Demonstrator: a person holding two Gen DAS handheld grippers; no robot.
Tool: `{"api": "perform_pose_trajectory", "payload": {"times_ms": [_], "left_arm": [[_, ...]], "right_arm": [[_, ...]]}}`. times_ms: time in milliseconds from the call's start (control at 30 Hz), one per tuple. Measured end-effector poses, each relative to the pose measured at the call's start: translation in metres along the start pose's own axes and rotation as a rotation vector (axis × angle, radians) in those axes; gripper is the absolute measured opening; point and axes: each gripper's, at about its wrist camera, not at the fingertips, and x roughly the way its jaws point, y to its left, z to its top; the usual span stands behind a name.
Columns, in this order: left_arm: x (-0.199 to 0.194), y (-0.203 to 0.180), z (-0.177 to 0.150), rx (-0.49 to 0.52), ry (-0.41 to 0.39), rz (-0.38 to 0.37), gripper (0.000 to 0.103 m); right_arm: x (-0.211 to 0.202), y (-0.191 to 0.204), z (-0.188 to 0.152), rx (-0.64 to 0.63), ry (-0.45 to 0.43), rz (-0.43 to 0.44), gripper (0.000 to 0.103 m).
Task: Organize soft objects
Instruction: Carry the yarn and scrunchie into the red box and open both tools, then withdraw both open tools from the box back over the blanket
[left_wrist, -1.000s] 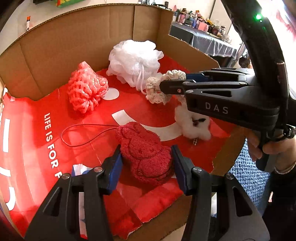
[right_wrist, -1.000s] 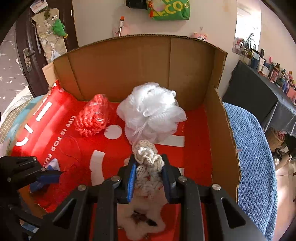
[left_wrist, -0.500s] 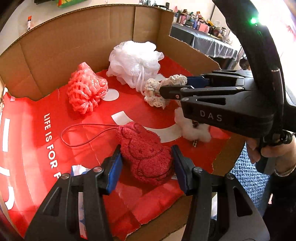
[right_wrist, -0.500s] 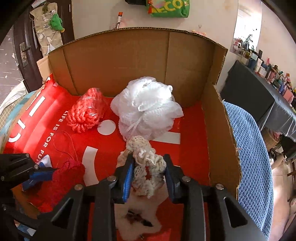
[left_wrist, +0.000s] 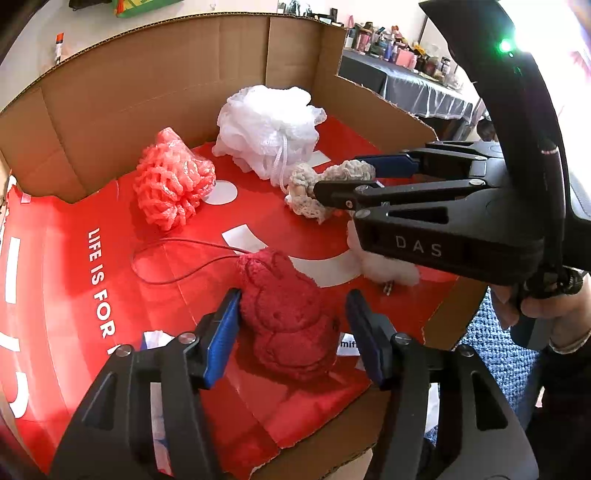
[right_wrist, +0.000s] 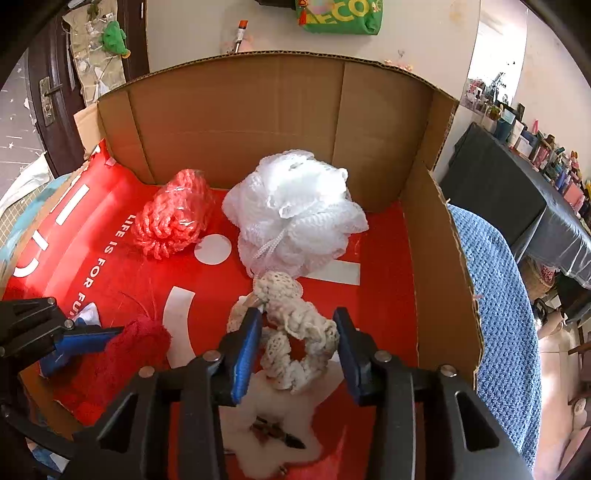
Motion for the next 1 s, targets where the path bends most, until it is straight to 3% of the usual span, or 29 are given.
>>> {"api": "perform_pose_trajectory", "payload": {"times_ms": [667, 767, 1000], "left_arm": [[-0.023, -0.005, 0.008, -0.023, -0.087, 0.002, 0.073], [-0.033, -0.007, 0.005, -0.028, -0.118, 0.011, 0.076], [-0.063, -0.012, -0.002, -0.039, -0.202, 0.065, 0.081]], "right_arm": [[-0.018, 0.007, 0.001, -0.015, -0.036, 0.0, 0.06], [-0.028, 0.006, 0.002, -0.011, -0.062, -0.013, 0.075], [-0.058, 0.004, 0.003, -0.006, -0.127, -0.033, 0.078]]}}
